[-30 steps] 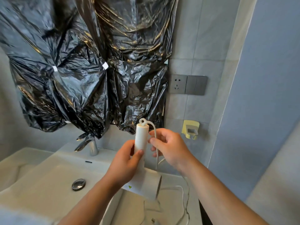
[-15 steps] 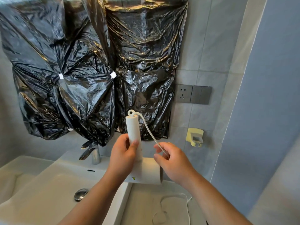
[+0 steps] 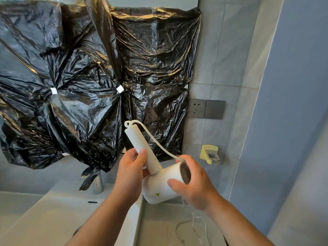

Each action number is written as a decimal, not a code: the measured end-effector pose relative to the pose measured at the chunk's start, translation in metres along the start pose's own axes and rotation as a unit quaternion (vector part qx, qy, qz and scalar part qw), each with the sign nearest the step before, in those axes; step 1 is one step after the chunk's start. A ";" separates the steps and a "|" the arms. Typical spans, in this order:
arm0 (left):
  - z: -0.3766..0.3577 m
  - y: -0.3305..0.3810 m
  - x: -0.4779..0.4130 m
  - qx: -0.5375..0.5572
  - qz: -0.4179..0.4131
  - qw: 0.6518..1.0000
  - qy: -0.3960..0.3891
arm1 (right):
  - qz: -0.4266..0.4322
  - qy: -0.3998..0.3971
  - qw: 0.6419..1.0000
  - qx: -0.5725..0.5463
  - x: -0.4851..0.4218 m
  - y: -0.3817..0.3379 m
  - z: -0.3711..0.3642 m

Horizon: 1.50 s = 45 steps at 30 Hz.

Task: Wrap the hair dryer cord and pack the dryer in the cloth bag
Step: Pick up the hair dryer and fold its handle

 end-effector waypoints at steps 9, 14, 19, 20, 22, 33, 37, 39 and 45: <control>-0.043 0.068 0.037 -0.609 -0.560 0.544 -0.137 | 0.026 -0.024 0.996 0.081 -0.015 -0.027 0.019; -0.056 0.047 0.012 -0.709 -0.530 0.408 -0.225 | 0.018 -0.046 0.996 0.070 -0.023 -0.035 0.022; -0.057 0.054 0.014 -0.669 -0.588 0.386 -0.243 | 0.013 -0.055 0.997 0.044 -0.030 -0.037 0.025; -0.057 0.056 0.015 -0.661 -0.595 0.388 -0.241 | 0.013 -0.062 0.997 0.041 -0.030 -0.040 0.025; -0.056 0.061 0.016 -0.648 -0.605 0.398 -0.235 | 0.016 -0.082 0.996 0.010 -0.031 -0.043 0.028; -0.067 0.085 0.013 -0.608 -0.577 0.506 -0.203 | -0.176 -0.066 0.807 -0.560 -0.046 -0.015 0.006; -0.065 0.080 0.007 -0.610 -0.550 0.536 -0.195 | -0.173 -0.054 0.815 -0.550 -0.042 -0.012 -0.005; -0.061 0.079 0.001 -0.613 -0.525 0.563 -0.175 | -0.157 -0.024 0.820 -0.550 -0.040 -0.010 -0.006; -0.041 0.067 -0.034 -0.634 -0.328 0.696 -0.075 | -0.125 0.007 0.862 -0.492 -0.041 -0.005 -0.023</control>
Point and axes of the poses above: each hand's wrist, its own x-axis away from the middle knuckle, its own z-axis out of the back of the hand, y = z × x, the point moved 9 cm from there along -x, towards the middle knuckle, and after that the axes turned 2 degrees about x, right-handed, at the moved point
